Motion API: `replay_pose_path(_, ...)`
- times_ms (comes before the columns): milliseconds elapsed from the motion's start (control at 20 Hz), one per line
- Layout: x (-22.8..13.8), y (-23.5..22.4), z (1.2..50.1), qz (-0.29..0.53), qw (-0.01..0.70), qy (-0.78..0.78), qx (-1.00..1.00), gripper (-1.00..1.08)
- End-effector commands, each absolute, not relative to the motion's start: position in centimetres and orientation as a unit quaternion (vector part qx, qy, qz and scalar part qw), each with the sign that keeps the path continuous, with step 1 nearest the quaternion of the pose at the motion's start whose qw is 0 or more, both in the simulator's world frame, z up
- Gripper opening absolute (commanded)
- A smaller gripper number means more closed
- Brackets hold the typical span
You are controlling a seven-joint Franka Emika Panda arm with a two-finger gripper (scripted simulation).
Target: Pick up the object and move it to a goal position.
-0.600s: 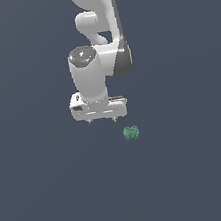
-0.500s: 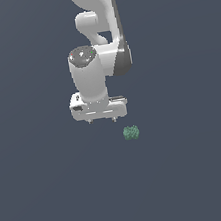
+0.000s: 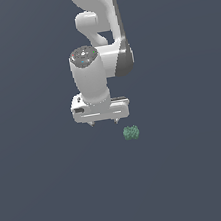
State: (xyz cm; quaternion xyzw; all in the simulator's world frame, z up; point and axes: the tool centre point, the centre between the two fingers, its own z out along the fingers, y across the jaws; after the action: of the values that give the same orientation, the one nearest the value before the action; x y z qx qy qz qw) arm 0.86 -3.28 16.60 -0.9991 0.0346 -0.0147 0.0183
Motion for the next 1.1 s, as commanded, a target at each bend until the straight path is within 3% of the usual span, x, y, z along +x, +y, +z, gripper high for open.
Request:
replay_pose_path(0, 0.9, -3.3, 16.6, -0.016, 0.019, 0.033, -0.999, 1.00)
replay_pose_path(1050, 1.0, -1.2, 15.3, -0.008, 0.019, 0.163, -0.986, 1.00)
